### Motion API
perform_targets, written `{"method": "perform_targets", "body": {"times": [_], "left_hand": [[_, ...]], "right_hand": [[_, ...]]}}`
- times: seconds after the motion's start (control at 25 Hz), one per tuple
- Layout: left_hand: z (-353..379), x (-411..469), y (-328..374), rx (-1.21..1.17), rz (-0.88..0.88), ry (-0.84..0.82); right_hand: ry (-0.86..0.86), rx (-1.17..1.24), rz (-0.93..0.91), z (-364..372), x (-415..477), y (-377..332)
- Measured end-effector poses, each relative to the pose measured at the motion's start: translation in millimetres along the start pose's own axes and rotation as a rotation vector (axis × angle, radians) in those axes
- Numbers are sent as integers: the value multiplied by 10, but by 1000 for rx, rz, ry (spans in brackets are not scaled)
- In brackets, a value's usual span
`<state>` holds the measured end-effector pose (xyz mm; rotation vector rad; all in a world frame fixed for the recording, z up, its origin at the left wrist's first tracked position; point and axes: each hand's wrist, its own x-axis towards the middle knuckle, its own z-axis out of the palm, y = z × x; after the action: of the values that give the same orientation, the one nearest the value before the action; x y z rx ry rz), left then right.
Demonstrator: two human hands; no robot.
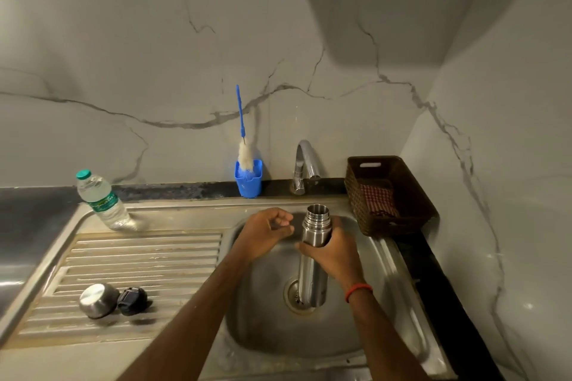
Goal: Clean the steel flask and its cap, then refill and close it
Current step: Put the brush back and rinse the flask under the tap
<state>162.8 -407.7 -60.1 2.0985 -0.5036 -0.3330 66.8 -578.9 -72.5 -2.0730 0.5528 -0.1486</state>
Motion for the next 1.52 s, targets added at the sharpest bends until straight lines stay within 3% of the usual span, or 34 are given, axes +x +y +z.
{"method": "perform_targets", "body": {"times": [0.24,0.76,0.92,1.08,1.36,1.52], "left_hand": [[144,456,28,100,-91,44],[361,1533,134,259,-318,2],[416,1703,162,465,-314,32],[481,1714,109,526,-256,90],[464,1712,-83,380,-267,95],[486,1689,-202,121,-312,106]], "right_hand": [[-110,-79,-34,101,231,259],[-154,-78,-13,182,609,462],[-164,-78,-20,201,716,539],[-165,-57,-34,191,827,527],[-185,-70,-52,280,1003,493],[-178,-62,-21,282,1060,525]]}}
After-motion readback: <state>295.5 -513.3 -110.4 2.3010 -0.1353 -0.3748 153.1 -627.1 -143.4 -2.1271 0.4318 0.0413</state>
